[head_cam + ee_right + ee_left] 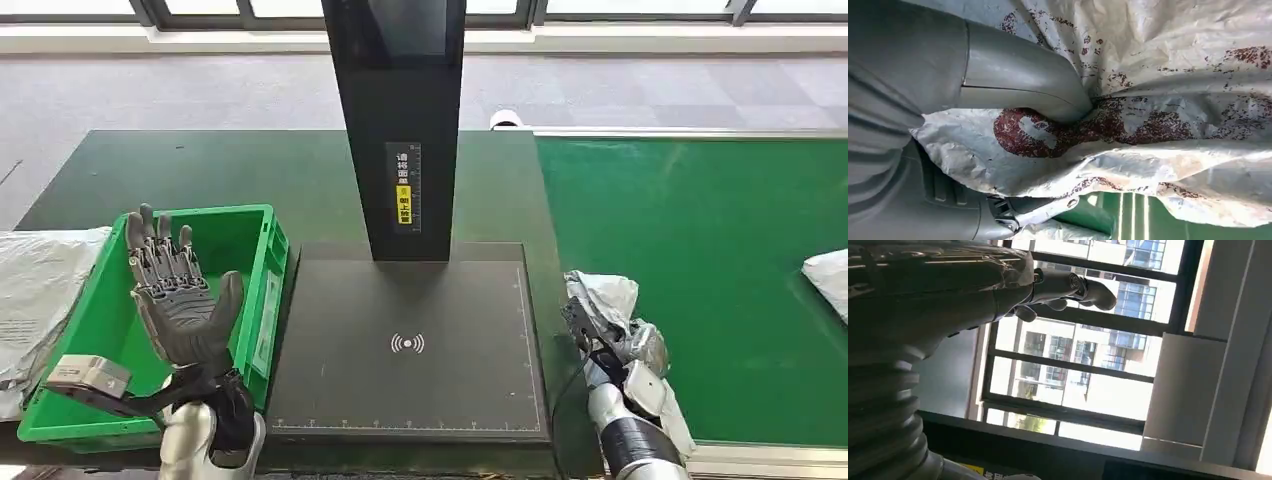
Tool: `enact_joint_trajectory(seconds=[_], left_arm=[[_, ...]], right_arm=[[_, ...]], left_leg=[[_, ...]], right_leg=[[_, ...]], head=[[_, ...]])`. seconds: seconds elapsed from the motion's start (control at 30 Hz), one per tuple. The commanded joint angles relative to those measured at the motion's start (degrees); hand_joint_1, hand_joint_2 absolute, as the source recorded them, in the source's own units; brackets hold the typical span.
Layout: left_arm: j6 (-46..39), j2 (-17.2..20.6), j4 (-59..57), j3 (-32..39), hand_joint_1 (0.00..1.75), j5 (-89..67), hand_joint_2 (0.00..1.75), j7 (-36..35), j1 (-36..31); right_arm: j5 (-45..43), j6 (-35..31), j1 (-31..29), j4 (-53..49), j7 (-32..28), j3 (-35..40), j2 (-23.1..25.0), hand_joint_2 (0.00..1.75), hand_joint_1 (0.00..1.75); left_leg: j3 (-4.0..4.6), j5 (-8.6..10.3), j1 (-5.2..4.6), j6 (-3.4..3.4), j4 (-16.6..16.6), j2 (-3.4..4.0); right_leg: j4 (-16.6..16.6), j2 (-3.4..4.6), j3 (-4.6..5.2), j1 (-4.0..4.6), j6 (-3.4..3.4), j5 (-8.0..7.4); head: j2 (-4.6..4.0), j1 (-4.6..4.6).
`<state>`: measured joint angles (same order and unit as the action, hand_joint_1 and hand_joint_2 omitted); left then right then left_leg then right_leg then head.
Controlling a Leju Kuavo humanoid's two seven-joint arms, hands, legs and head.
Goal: Moved the parcel from conveyor to table for the left to box.
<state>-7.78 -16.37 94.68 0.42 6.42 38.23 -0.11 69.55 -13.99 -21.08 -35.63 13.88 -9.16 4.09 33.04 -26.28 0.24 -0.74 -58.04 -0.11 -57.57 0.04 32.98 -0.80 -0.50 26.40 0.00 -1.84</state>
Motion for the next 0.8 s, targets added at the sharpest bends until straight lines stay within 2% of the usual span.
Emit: enact_joint_trajectory(seconds=[0.03,0.57,0.67,0.73,0.8], left_arm=[[-0.09,-0.29,-0.91,1.18,0.0,0.08,1.75,-0.3,0.18],[-0.09,-0.29,-0.91,1.18,0.0,0.08,1.75,-0.3,0.18],[-0.15,-0.71,-0.26,1.5,0.0,-0.04,1.75,-0.66,0.46],[-0.28,-0.93,0.52,1.61,0.0,-0.12,1.75,-0.88,0.85],[-0.67,-1.31,1.23,1.72,0.0,-0.16,1.75,-1.0,1.41]], right_arm=[[-0.24,0.29,-0.24,-1.67,0.26,0.61,0.59,1.75,1.75],[-0.24,0.29,-0.24,-1.67,0.26,0.61,0.59,1.75,1.75],[0.99,-5.1,1.35,-6.71,0.91,-0.86,1.36,1.75,1.75],[1.95,-6.08,3.31,-12.77,1.27,-1.67,1.89,1.75,1.75],[2.41,-12.92,5.06,-18.55,-0.79,-2.76,3.01,1.75,1.75]], left_leg=[[-0.04,0.0,-0.01,0.01,0.04,0.08],[-0.03,0.0,-0.02,0.01,0.03,0.08],[-0.02,0.01,-0.02,0.01,0.03,0.08],[0.0,0.01,-0.03,0.01,0.02,0.06],[0.04,0.01,-0.05,0.01,0.02,0.03]], right_leg=[[0.04,0.07,-0.02,0.0,0.02,-0.03],[0.03,0.06,0.0,-0.01,0.01,-0.02],[0.02,0.06,0.01,-0.02,0.01,-0.02],[0.01,0.04,0.03,-0.02,0.01,-0.01],[0.0,0.01,0.07,-0.04,0.01,-0.01]], head=[[0.0,0.0],[0.02,0.0],[0.02,0.0],[0.0,0.0],[0.0,0.0]])
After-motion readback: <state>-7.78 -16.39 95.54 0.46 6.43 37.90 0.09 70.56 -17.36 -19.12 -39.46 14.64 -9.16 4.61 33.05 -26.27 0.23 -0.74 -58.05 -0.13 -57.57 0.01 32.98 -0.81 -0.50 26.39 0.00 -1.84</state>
